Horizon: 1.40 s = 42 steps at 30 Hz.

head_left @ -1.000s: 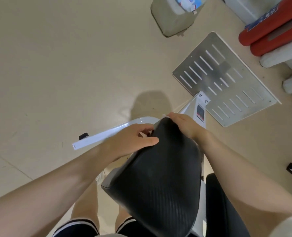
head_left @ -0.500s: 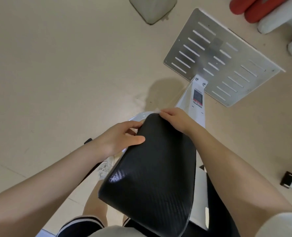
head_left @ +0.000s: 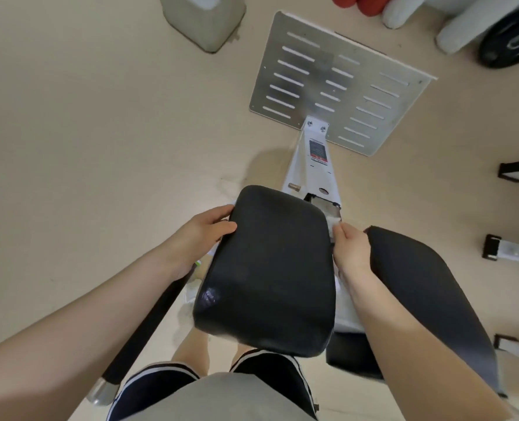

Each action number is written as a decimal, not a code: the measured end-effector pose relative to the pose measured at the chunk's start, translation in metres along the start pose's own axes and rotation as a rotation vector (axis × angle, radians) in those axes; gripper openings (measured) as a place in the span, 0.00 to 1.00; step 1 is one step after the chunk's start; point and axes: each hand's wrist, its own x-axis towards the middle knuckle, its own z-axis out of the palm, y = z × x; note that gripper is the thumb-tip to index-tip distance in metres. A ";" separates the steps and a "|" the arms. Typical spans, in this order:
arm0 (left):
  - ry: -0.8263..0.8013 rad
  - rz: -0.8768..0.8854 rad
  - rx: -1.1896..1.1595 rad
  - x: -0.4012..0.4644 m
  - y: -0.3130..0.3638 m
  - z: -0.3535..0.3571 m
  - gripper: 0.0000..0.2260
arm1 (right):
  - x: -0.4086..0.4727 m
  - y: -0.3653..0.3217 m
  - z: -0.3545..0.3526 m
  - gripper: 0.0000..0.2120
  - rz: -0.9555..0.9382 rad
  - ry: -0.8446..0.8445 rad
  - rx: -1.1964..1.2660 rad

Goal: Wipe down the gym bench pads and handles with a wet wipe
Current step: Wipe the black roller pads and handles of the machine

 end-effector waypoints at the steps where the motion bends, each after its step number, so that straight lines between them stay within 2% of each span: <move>1: -0.004 -0.005 -0.022 -0.004 -0.002 0.001 0.14 | -0.014 0.004 -0.003 0.17 0.030 -0.005 0.040; 4: 0.004 0.003 -0.029 -0.019 -0.006 0.002 0.09 | -0.056 0.014 -0.016 0.16 0.065 -0.032 0.163; 7: 0.046 0.003 -0.043 -0.027 -0.013 -0.001 0.14 | -0.086 0.022 -0.024 0.15 0.077 -0.052 0.236; 10: 0.039 -0.005 -0.097 -0.034 -0.022 -0.002 0.14 | -0.086 0.020 -0.019 0.13 0.017 -0.013 0.240; 14: -0.035 0.082 -0.010 -0.049 -0.032 -0.002 0.13 | -0.076 0.014 -0.007 0.09 0.145 0.034 0.416; 21: -0.057 0.157 0.026 -0.064 -0.044 -0.003 0.15 | -0.159 0.028 -0.040 0.10 -0.007 0.027 0.389; 23: -0.075 0.171 -0.003 -0.068 -0.046 -0.004 0.15 | -0.167 0.020 -0.048 0.11 -0.110 0.067 0.305; 28: -0.091 0.233 -0.071 -0.082 -0.056 -0.013 0.16 | -0.151 -0.041 -0.031 0.10 -0.522 0.169 0.038; 32: -0.111 0.291 -0.087 -0.097 -0.070 -0.019 0.17 | -0.137 -0.071 0.018 0.14 -0.716 -0.062 -0.373; 36: -0.061 0.251 -0.204 -0.102 -0.084 -0.022 0.17 | -0.169 -0.065 0.043 0.16 -0.870 -0.001 -0.424; 41: -0.041 0.208 -0.253 -0.116 -0.089 -0.019 0.15 | -0.227 -0.004 0.072 0.14 -1.252 -0.205 -0.516; 42: -0.047 0.211 -0.237 -0.122 -0.091 -0.018 0.15 | -0.231 0.016 0.074 0.14 -1.268 -0.173 -0.519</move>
